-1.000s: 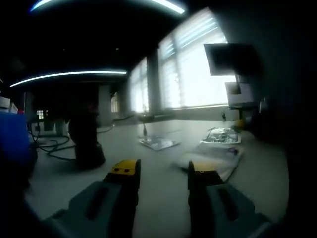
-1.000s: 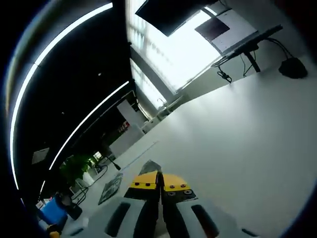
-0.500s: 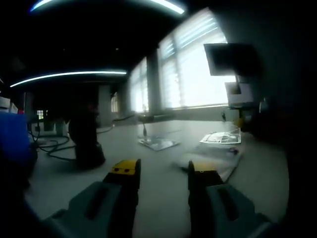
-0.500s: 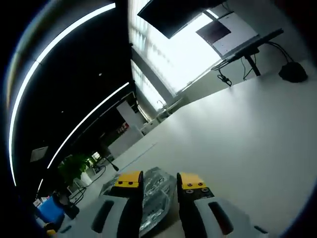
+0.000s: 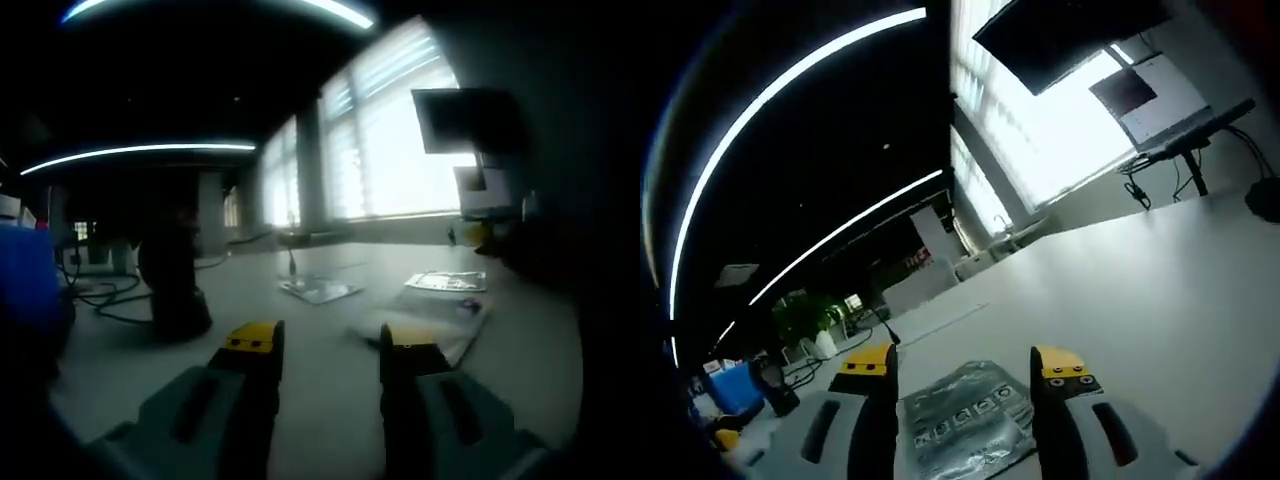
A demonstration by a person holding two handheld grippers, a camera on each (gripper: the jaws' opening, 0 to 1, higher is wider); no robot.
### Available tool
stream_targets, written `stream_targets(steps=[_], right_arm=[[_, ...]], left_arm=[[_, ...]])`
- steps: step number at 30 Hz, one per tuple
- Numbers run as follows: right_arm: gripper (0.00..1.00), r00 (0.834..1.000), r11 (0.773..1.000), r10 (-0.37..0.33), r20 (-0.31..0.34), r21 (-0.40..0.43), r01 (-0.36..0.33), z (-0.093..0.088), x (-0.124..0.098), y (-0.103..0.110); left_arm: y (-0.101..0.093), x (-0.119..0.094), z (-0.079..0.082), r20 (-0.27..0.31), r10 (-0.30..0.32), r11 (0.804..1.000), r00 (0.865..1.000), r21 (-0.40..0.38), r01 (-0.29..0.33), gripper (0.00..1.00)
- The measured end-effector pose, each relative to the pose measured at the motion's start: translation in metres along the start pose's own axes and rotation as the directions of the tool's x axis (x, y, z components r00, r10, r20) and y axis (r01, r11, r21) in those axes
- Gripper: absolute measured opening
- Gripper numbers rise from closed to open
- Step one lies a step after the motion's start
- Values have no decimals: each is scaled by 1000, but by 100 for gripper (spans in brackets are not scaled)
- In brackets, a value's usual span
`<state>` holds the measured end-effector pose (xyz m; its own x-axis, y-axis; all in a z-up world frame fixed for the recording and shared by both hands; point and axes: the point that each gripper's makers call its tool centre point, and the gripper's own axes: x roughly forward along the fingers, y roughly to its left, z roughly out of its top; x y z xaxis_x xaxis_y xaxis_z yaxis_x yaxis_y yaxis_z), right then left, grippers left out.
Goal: Clip sheet goods on table flip sheet goods clip sheet goods scan sheet goods put sheet goods back to table
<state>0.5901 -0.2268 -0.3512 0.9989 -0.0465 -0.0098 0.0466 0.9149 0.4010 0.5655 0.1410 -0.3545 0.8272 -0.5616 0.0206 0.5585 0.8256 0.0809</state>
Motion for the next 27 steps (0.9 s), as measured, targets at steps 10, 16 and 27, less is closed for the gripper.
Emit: stream_targets(steps=[10,16,27], right_arm=[[46,967,926,201,-155,-291,-239,-5,14,18],[47,884,836,353,-306,-320,-445,-17,15,33],[48,799,730,405,-444,-369,-575,-42,16,36]], left_arm=[[0,0,0,0,0,1000,1000,4,0,31],[0,0,0,-3,1,1000,1000,6,-1,31],[1,1,-1,-6,3,1000,1000,7,-3,31]])
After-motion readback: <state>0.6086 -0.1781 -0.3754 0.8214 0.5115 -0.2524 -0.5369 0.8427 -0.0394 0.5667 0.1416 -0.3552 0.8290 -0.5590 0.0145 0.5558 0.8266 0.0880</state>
